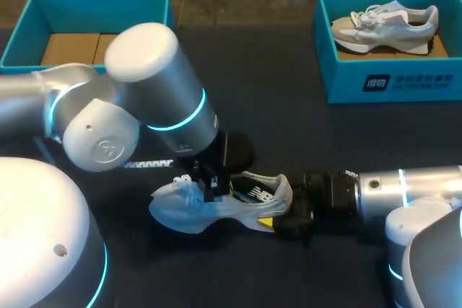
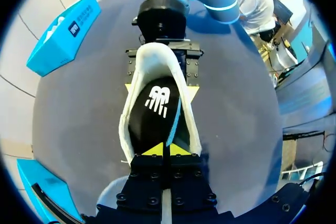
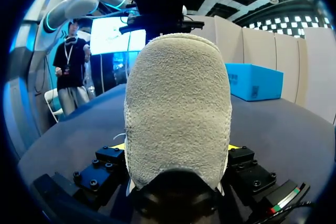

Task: Take the shoe out of the shoebox, open the shoe tongue, remove and reinsert the insole, then place the shoe into the shoebox

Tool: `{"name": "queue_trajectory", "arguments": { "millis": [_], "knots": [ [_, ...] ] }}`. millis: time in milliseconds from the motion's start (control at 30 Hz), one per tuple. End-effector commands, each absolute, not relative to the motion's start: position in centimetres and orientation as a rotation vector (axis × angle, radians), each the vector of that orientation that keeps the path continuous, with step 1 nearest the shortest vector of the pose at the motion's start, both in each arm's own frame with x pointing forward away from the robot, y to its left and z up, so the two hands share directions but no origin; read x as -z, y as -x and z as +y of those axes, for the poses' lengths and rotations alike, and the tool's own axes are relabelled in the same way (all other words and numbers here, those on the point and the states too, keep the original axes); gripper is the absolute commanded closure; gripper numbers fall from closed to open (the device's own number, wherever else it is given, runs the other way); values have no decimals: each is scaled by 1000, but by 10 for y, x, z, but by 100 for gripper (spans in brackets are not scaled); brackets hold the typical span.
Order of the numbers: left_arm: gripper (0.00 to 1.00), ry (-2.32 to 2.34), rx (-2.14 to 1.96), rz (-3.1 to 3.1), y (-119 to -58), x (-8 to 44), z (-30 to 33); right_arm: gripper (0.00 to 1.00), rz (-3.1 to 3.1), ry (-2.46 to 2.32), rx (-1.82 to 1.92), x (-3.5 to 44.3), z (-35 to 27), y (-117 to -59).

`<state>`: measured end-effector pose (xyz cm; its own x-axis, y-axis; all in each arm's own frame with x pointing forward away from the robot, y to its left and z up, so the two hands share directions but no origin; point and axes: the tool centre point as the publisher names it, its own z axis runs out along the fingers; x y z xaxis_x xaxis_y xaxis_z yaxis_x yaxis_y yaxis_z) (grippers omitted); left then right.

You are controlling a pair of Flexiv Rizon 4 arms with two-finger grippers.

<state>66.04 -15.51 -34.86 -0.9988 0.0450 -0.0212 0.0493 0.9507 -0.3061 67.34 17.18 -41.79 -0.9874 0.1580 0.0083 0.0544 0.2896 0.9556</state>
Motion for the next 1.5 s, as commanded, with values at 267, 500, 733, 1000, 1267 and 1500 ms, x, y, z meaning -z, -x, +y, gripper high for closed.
{"name": "queue_trajectory", "arguments": {
  "millis": [267,500,733,1000,1267,1500],
  "knots": [
    [100,11,678,3058,-663,332,-148,100,2455,-205,-1805,418,173,-674],
    [100,114,740,3042,-667,331,-143,100,2455,-205,-1805,418,173,-674],
    [100,227,832,3043,-672,331,-141,100,2455,-205,-1805,418,173,-674],
    [100,247,837,3051,-673,334,-144,100,2455,-205,-1805,418,173,-674],
    [100,333,885,3039,-677,335,-142,100,2455,-205,-1805,418,173,-674],
    [96,197,897,3035,-672,327,-147,100,2455,-205,-1805,418,173,-674]
  ]
}}
